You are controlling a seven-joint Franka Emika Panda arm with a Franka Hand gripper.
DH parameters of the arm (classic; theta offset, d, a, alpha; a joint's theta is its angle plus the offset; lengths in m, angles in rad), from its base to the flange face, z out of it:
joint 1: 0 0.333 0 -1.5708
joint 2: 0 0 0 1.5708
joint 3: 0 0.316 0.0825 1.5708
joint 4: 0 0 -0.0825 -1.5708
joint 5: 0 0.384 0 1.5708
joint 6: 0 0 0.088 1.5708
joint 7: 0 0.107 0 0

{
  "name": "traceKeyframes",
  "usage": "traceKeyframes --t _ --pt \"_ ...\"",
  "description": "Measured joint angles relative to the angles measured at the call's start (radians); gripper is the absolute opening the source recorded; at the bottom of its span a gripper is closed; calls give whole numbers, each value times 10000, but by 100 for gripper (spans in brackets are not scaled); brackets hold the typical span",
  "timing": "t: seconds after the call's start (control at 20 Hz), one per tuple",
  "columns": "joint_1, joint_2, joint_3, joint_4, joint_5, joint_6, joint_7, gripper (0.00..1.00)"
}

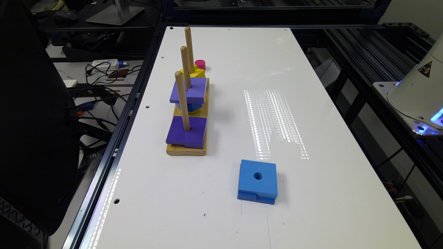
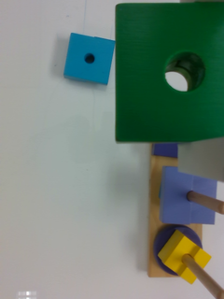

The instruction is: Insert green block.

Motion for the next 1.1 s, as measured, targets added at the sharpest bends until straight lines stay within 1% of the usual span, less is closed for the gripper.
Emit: traceKeyframes --t 0.6,1.1 --pt "0 57 2 -41 0 87 0 0" --pt "2 545 24 -46 -29 612 0 0"
